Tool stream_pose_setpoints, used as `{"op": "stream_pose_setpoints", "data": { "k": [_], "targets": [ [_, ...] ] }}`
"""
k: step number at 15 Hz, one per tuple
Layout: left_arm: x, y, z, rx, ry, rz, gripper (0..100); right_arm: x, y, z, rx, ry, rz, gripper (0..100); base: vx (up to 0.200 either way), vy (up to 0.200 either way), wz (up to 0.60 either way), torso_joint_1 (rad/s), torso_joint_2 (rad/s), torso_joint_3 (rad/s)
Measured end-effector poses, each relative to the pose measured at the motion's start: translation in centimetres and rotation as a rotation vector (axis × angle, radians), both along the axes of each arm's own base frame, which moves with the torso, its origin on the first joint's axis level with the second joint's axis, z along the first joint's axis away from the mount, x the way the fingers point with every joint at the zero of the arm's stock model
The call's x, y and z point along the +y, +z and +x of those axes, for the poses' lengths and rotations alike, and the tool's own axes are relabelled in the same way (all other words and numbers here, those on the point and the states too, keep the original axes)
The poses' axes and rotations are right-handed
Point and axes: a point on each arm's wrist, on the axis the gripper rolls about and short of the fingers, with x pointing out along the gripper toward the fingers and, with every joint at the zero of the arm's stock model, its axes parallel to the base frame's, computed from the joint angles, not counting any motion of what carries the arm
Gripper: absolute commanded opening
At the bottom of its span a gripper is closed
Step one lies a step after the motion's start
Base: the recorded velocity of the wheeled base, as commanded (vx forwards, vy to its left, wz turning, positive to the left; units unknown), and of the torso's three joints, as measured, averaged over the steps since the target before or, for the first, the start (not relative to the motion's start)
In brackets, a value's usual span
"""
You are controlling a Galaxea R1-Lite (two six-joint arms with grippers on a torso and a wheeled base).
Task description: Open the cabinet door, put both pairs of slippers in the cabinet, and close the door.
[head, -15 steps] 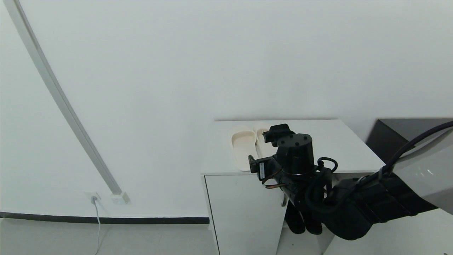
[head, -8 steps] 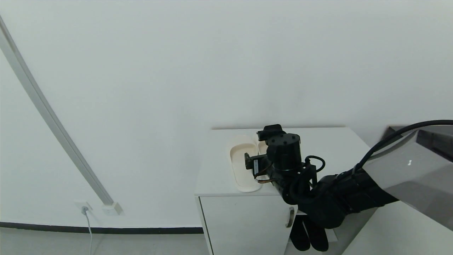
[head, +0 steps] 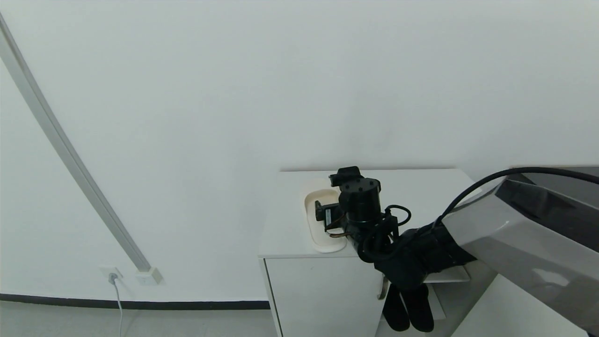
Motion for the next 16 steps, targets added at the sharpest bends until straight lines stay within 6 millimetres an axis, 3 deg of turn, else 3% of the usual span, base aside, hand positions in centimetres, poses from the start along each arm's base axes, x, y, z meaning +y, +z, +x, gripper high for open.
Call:
{"op": "stream_pose_setpoints", "data": {
  "k": [7,8,16],
  "targets": [
    [0.0,0.0,0.0,0.000,0.000,0.000,0,0.1,-0.8,3.2,-0.023,-0.038,0.024,100,0.000,0.000,0.00,0.000,0.00,0.000],
    [0.0,0.0,0.0,0.000,0.000,0.000,0,0.1,-0.8,3.5,-0.028,-0.042,0.028,0,0.000,0.000,0.00,0.000,0.00,0.000],
    [0.0,0.0,0.0,0.000,0.000,0.000,0,0.3,-1.4,3.6,-0.026,-0.039,0.026,0,0.000,0.000,0.00,0.000,0.00,0.000]
  ]
}}
